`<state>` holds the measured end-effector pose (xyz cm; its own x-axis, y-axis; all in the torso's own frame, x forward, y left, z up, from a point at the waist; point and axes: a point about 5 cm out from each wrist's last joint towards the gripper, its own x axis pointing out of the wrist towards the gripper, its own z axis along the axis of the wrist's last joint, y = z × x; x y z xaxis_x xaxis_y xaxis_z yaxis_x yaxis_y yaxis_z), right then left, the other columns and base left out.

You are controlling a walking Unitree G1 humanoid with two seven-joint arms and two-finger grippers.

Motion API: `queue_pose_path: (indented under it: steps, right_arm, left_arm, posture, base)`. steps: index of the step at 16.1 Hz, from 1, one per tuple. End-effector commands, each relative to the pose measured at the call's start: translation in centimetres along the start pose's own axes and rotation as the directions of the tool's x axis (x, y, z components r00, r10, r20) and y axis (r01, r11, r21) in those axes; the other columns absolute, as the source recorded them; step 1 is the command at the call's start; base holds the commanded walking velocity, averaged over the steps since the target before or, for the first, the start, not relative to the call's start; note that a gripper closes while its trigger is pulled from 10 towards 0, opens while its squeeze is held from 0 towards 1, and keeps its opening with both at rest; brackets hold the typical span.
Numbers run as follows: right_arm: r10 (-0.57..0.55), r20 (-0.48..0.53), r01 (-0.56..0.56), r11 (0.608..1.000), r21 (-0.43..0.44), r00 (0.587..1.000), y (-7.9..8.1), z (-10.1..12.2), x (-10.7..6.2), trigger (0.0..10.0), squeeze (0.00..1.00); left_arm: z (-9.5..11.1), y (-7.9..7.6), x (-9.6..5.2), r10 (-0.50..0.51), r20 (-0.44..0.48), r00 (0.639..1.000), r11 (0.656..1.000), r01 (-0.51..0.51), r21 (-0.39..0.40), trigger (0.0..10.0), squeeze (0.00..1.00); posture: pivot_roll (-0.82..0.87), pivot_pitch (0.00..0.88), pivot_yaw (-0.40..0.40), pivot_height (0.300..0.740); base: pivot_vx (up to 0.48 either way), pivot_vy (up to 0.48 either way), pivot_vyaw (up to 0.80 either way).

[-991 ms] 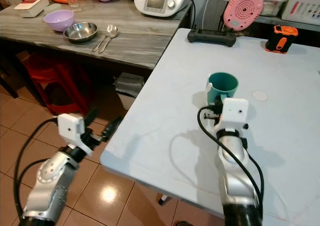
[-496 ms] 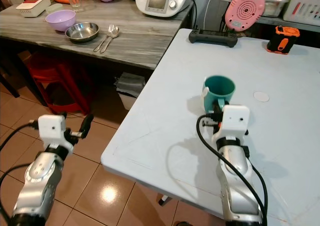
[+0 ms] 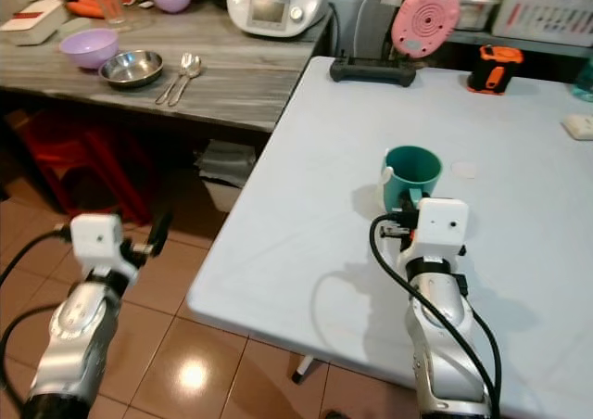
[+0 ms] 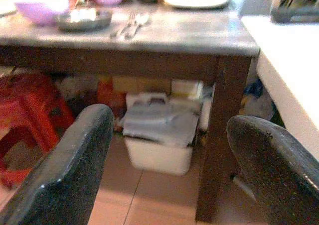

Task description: Setting the table

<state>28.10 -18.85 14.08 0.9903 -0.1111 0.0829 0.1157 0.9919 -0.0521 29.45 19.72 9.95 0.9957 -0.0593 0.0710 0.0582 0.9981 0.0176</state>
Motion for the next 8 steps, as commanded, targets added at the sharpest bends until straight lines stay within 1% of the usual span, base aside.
queue_pose_path:
  steps: [1, 4, 8]
  right_arm:
    - [0.033, 0.039, -0.034, 0.999, 0.012, 0.999, 0.87, 1.01, 0.12, 10.0, 0.0]
    - [0.042, 0.043, -0.043, 0.999, 0.015, 0.998, 1.18, 1.13, 0.22, 10.0, 0.0]
    - [0.045, 0.049, -0.046, 0.999, 0.012, 0.998, 1.19, 1.29, 0.44, 10.0, 0.0]
  left_arm:
    - [-0.61, 0.57, -0.47, 0.016, -0.024, 1.0, 1.0, -0.016, 0.012, 10.0, 0.0]
    - [-0.69, 0.34, -0.39, 0.004, -0.02, 1.0, 1.0, -0.003, 0.01, 10.0, 0.0]
    - [-0.81, -0.04, -0.39, -0.007, -0.018, 1.0, 1.0, 0.007, 0.007, 10.0, 0.0]
  posture:
    - [-0.04, 0.071, 0.048, 0.74]
    - [-0.04, 0.068, 0.048, 0.74]
    - [-0.04, 0.067, 0.046, 0.74]
  base:
    - [0.0, 0.386, 0.0]
    - [0.0, 0.421, 0.0]
    - [0.0, 0.427, 0.0]
